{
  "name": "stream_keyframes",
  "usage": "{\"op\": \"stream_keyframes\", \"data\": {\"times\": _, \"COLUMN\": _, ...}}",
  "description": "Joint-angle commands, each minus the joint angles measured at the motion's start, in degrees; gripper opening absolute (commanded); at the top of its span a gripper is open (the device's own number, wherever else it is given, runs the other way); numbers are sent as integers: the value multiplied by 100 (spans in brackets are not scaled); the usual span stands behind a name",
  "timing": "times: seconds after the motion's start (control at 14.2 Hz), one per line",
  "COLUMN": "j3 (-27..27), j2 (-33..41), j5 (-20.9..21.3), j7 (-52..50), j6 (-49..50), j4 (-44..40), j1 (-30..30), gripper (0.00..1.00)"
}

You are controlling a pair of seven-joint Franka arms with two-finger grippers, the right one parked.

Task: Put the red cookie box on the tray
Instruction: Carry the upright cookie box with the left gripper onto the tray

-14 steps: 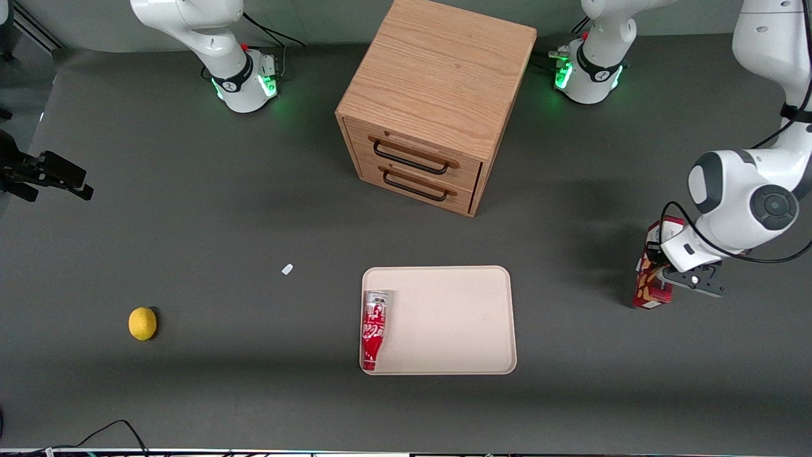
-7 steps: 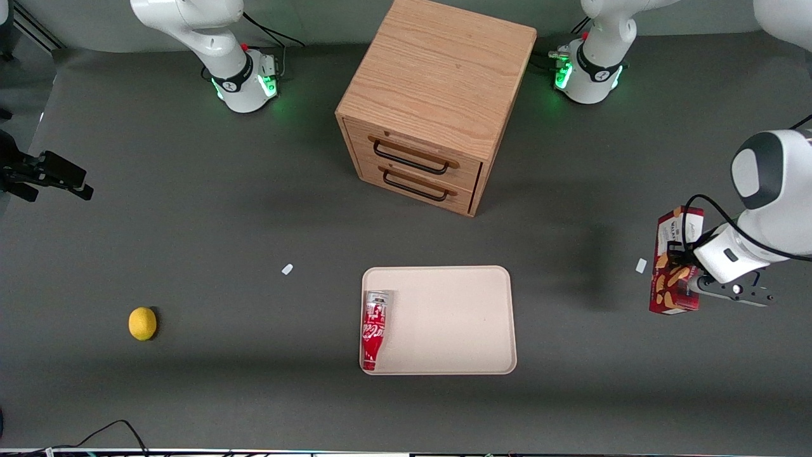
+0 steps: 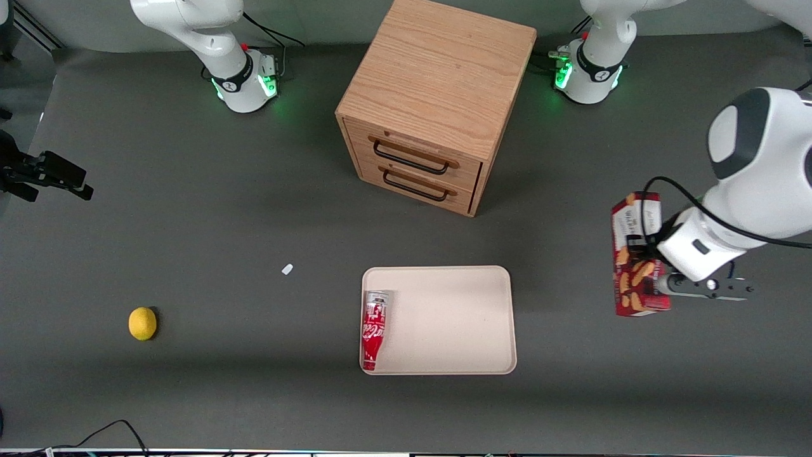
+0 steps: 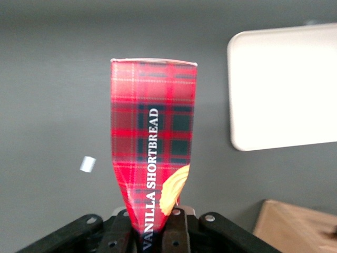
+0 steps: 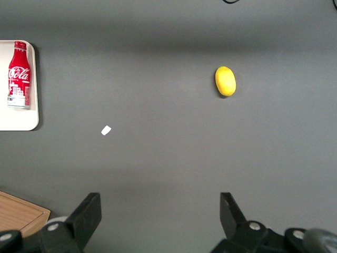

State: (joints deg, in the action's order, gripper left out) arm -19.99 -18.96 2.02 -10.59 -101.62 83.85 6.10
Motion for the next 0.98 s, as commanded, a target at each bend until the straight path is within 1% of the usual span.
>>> {"op": "stream_keyframes", "data": {"times": 0.0, "j3": -5, "j2": -651, "j5": -185, "j7": -767, "j6": 134, "j4": -798, "j1": -459, "gripper": 0}}
{"op": "stream_keyframes", "data": {"times": 0.14, "j3": -5, "j2": -1204, "j5": -133, "j7": -1207, "j6": 3, "j4": -1202, "j1": -915, "gripper": 0}}
{"op": "stream_keyframes", "data": {"times": 0.21, "j3": 4, "j2": -1416, "j5": -63, "j7": -1383, "j6": -129, "j4": -1265, "j1": -1109, "gripper": 0}}
{"op": "stream_keyframes", "data": {"times": 0.28, "j3": 4, "j2": -1575, "j5": 95, "j7": -1489, "j6": -374, "j4": -1266, "j1": -1207, "gripper": 0}}
{"op": "stream_keyframes", "data": {"times": 0.42, "j3": 22, "j2": -1900, "j5": 254, "j7": -1490, "j6": -726, "j4": -1266, "j1": -1382, "gripper": 0}}
{"op": "stream_keyframes", "data": {"times": 0.49, "j3": 39, "j2": -2058, "j5": 420, "j7": -1508, "j6": -910, "j4": -1266, "j1": -1496, "gripper": 0}}
{"op": "stream_keyframes", "data": {"times": 0.63, "j3": 57, "j2": -2322, "j5": 649, "j7": -1761, "j6": -1262, "j4": -1257, "j1": -1603, "gripper": 0}}
{"op": "stream_keyframes", "data": {"times": 0.77, "j3": 83, "j2": -2524, "j5": 729, "j7": -1807, "j6": -1544, "j4": -1257, "j1": -1638, "gripper": 0}}
{"op": "stream_keyframes", "data": {"times": 0.91, "j3": 267, "j2": -2718, "j5": 738, "j7": -1815, "j6": -1781, "j4": -1257, "j1": -1787, "gripper": 0}}
